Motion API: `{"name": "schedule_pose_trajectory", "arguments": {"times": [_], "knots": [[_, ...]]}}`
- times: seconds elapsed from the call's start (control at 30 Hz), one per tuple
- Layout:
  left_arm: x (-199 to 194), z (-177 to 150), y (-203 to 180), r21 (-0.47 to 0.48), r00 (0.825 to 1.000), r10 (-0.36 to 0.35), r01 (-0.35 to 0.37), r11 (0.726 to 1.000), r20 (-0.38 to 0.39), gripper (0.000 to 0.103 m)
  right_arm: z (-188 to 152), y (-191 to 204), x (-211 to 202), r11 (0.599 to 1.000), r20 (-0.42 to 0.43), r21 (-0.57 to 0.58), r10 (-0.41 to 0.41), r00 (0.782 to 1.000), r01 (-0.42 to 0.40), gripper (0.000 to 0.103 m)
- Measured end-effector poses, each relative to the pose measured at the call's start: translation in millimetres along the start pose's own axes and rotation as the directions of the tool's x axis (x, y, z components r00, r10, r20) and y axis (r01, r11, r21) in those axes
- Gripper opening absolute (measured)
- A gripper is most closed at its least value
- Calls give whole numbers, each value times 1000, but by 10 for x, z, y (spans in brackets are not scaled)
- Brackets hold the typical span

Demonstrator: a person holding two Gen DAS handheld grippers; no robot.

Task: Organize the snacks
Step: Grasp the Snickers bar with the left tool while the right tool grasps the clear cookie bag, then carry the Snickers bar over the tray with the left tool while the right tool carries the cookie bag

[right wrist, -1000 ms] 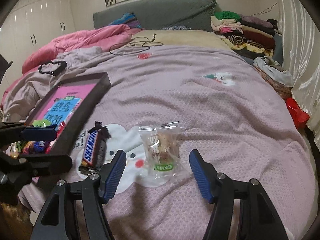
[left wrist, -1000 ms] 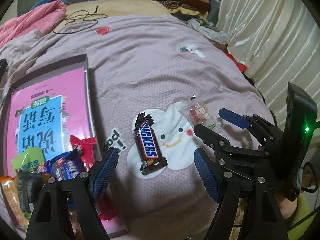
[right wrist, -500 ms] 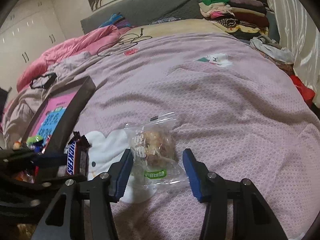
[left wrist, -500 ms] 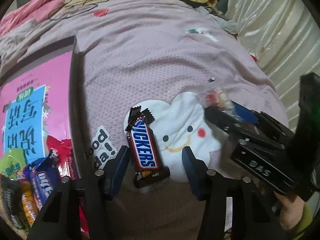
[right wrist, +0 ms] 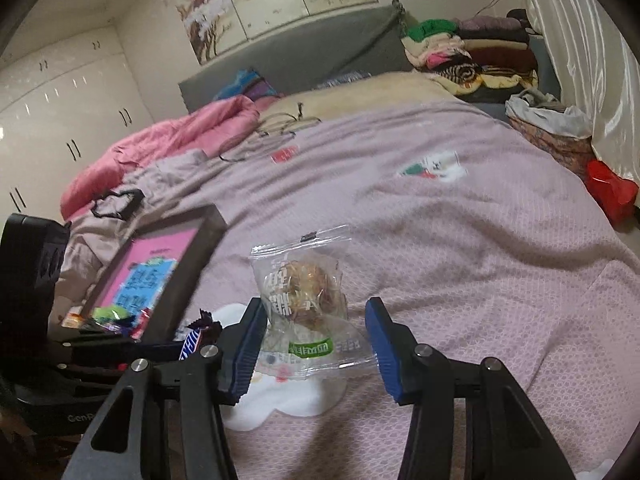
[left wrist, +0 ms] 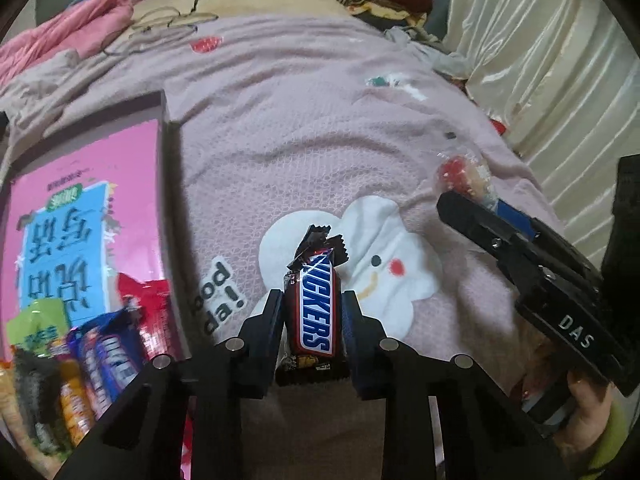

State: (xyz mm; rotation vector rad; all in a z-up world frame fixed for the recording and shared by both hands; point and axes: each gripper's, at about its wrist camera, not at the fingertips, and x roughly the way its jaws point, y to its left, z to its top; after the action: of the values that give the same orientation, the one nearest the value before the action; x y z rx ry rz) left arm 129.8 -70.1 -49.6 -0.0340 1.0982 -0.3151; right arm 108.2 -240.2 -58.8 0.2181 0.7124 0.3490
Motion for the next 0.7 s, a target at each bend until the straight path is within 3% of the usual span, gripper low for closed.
{"name": "schedule_pose_trajectory", "arguments": {"times": [0.4, 0.7], "knots": [[-696, -209, 221, 20, 993, 39, -41, 999, 109, 29, -49, 326, -336, 996, 73, -9, 86, 994, -86, 51], [-961, -321, 557, -44, 988, 68, -62, 997, 140, 29, -113, 808, -348, 985, 49, -76, 159, 986, -155, 51]]}}
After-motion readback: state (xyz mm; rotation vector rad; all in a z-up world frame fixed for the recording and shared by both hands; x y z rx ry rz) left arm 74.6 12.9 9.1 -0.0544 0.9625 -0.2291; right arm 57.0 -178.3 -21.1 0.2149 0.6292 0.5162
